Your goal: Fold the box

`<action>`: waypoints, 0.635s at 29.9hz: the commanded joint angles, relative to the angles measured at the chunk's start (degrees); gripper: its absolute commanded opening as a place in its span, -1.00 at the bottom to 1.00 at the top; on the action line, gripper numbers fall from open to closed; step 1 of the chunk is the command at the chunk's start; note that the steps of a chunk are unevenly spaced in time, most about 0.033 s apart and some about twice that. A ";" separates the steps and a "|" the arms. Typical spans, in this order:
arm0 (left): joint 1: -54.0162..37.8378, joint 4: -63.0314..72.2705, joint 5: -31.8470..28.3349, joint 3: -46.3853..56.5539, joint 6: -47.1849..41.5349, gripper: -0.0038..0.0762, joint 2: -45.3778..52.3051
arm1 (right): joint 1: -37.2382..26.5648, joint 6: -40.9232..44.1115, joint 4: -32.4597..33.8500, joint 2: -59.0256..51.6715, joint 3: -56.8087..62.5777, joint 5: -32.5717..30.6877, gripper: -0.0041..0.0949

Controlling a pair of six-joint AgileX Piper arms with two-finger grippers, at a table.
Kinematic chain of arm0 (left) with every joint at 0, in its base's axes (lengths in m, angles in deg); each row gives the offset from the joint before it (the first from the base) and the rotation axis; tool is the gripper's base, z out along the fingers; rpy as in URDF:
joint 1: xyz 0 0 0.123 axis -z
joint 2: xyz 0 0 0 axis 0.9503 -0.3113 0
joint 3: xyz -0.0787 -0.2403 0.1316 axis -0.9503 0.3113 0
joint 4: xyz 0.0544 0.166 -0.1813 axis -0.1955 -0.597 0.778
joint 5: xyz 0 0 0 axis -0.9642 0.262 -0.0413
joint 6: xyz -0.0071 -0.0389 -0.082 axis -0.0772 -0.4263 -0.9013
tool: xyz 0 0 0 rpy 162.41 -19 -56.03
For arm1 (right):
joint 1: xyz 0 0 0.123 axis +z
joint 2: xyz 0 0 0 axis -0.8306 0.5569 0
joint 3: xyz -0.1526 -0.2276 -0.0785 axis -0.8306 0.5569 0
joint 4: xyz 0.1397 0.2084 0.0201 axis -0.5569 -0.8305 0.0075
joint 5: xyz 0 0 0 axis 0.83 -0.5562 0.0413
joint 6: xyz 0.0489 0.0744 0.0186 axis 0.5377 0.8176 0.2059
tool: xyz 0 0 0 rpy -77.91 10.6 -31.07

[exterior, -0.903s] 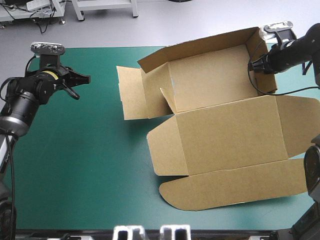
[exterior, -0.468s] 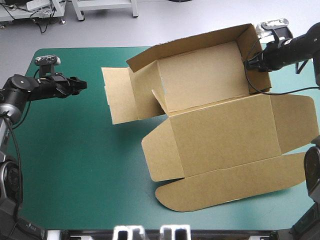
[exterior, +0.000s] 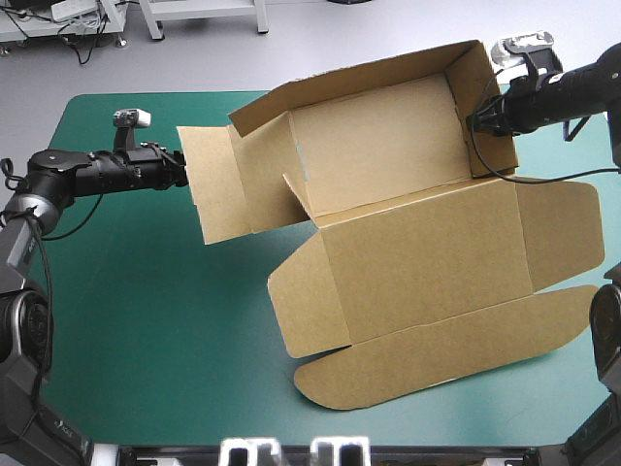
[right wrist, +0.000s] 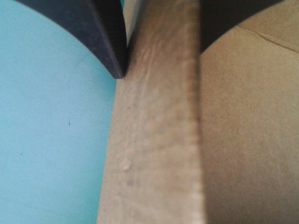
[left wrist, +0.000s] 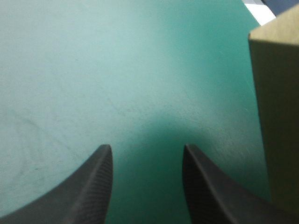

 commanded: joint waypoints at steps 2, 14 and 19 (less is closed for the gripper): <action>3.75 2.39 1.09 -1.54 1.35 -0.17 2.72 | -0.47 -0.40 -5.77 -3.44 -1.94 0.17 -0.96; 8.11 9.87 12.05 -1.76 5.80 -0.17 2.72 | -0.47 -0.41 -4.19 -3.44 -1.94 1.80 -0.96; 8.38 10.76 16.78 -4.47 4.85 -0.17 2.84 | -0.24 1.54 -1.30 -3.33 -1.94 3.04 -0.95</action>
